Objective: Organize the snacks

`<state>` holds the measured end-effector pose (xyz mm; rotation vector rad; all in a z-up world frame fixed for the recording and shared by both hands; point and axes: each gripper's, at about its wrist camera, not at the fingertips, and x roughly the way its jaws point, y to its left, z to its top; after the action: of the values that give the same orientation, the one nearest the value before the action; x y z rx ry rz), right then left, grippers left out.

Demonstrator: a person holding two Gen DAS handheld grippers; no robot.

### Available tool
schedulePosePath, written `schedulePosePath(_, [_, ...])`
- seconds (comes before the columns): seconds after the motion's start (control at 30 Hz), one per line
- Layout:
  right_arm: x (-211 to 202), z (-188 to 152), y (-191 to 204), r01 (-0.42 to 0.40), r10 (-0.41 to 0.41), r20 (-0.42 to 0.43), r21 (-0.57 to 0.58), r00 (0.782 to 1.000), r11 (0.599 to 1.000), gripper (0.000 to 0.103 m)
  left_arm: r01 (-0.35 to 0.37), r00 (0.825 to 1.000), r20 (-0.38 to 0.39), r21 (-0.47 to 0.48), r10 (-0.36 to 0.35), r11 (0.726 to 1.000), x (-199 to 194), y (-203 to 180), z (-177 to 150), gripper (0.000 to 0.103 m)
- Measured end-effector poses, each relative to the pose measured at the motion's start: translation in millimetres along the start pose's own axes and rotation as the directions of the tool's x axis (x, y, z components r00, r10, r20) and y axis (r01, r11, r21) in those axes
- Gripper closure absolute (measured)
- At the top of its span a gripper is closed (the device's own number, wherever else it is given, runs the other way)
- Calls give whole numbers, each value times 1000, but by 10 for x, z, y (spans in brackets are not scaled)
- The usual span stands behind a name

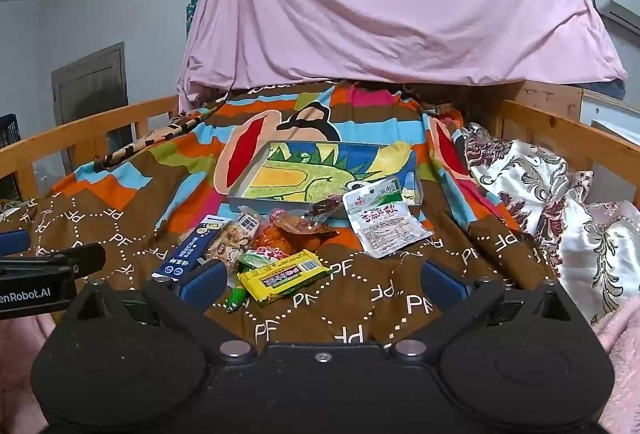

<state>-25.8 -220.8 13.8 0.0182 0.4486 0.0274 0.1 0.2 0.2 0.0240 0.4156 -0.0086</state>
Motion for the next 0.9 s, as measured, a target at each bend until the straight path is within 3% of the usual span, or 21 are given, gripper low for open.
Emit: schedulePosePath(0.9, [25, -12, 6, 0, 0, 1, 4, 1000, 1000, 0, 1, 1000, -1, -3, -1, 1000, 0, 0, 0, 0])
